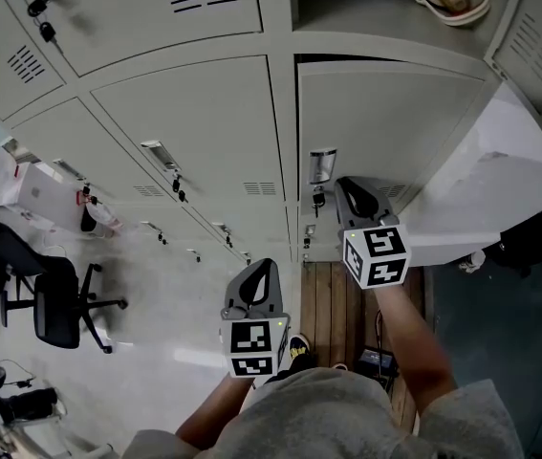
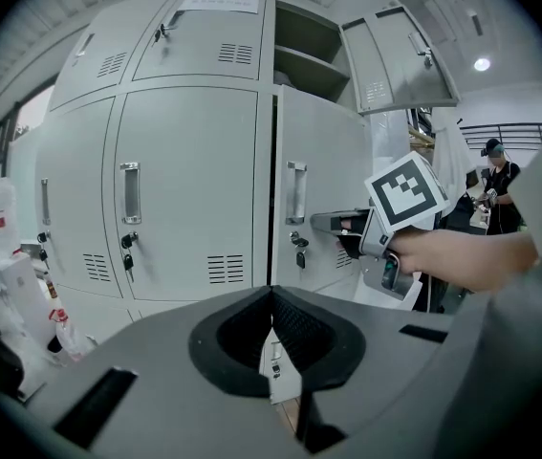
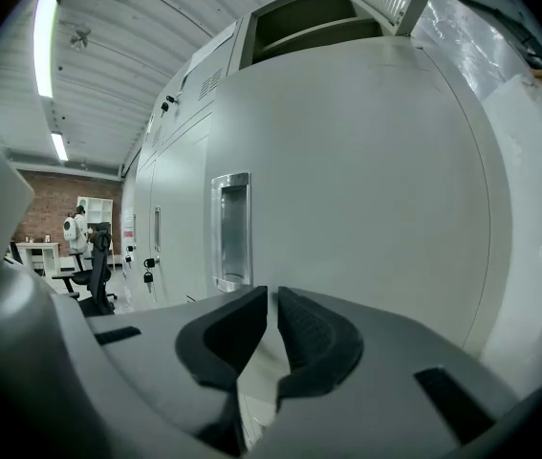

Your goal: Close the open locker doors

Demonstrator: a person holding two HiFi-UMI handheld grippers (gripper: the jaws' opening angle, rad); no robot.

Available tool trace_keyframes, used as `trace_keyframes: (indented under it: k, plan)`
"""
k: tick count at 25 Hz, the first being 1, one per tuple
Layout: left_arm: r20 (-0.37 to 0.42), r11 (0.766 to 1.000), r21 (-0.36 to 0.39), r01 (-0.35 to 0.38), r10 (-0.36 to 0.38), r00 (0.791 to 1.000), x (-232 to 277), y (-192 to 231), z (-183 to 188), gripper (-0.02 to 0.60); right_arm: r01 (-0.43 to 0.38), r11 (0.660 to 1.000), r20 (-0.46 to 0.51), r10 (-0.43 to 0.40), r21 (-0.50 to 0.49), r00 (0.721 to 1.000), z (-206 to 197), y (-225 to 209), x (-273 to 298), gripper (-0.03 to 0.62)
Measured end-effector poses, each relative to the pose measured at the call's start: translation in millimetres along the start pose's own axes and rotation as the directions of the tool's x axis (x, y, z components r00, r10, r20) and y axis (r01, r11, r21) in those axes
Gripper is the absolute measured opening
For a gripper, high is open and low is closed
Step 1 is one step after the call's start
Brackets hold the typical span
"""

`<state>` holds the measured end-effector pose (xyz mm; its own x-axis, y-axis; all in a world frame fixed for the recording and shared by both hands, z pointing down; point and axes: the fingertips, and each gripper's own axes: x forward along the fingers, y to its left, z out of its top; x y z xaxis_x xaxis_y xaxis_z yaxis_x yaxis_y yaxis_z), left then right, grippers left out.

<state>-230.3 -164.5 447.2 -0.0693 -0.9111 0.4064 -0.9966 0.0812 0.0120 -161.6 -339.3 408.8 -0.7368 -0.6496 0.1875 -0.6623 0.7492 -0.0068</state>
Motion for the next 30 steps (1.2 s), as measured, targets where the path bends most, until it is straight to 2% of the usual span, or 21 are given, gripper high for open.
trace_keyframes:
  k: [22, 30]
  plan:
    - [-0.003, 0.999, -0.032, -0.004, 0.004, 1.000, 11, 7, -1, 0.009, 0.088, 0.996, -0.029, -0.088, 0.009, 0.996, -4, -18, 24, 0.040]
    - [0.009, 1.000, -0.023, 0.012, -0.012, 1.000, 9, 4, -2, 0.009, 0.061, 0.998, -0.037, -0.061, -0.004, 0.997, -2, -13, 14, 0.040]
